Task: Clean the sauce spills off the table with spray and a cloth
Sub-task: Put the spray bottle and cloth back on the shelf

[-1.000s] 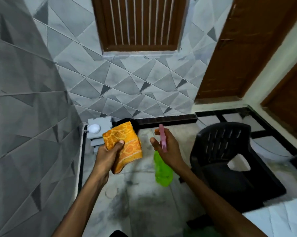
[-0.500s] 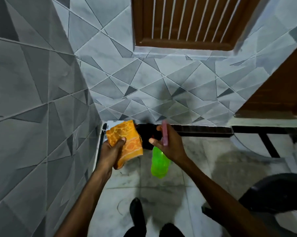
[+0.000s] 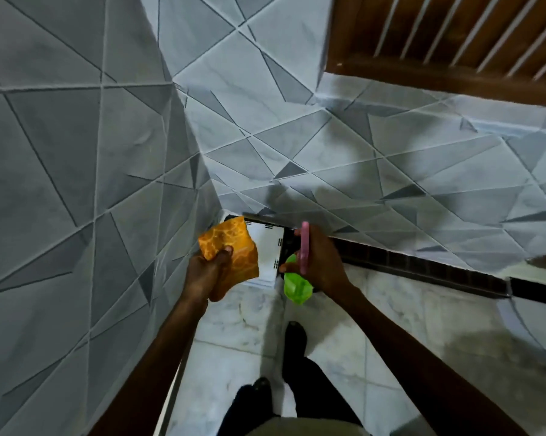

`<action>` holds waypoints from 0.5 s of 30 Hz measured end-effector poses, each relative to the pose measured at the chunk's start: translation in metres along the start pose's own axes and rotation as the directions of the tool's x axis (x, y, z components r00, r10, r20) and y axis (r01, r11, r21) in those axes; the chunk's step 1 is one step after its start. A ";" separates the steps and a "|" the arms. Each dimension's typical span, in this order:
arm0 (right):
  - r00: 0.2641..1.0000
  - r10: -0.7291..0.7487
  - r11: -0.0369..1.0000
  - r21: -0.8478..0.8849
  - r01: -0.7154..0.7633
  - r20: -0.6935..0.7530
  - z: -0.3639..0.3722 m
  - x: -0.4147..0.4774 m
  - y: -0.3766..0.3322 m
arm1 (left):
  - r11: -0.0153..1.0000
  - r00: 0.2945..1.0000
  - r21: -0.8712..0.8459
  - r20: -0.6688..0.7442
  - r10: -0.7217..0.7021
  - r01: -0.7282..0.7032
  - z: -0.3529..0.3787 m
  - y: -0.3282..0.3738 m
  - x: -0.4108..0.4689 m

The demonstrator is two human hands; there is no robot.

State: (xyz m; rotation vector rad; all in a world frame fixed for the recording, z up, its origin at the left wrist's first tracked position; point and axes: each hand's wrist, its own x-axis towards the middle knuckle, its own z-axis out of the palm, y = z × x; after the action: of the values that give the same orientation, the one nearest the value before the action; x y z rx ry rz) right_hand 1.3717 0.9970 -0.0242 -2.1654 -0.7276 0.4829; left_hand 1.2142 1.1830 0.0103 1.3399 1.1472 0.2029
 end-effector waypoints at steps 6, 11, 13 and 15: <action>0.995 -0.019 0.999 -0.025 0.021 0.093 0.021 0.097 0.014 | 1.000 0.999 0.006 -0.033 0.004 -0.004 0.010 0.027 0.085; 0.994 -0.020 0.997 -0.073 0.028 0.112 0.049 0.159 0.027 | 0.999 0.999 0.009 0.026 -0.045 0.045 0.008 0.032 0.153; 0.995 0.009 0.996 -0.092 0.000 0.098 0.062 0.175 0.032 | 0.995 0.997 0.071 0.022 -0.079 0.077 0.005 0.028 0.180; 0.998 0.046 0.993 -0.111 -0.041 0.048 0.079 0.196 0.043 | 0.989 0.994 0.119 0.055 -0.098 0.091 0.002 0.020 0.217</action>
State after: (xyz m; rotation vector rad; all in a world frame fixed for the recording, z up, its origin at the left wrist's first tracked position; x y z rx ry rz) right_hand 1.4924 1.1437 -0.1257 -2.2830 -0.7515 0.5327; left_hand 1.3293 1.3395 -0.0883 1.3802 1.1828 0.0262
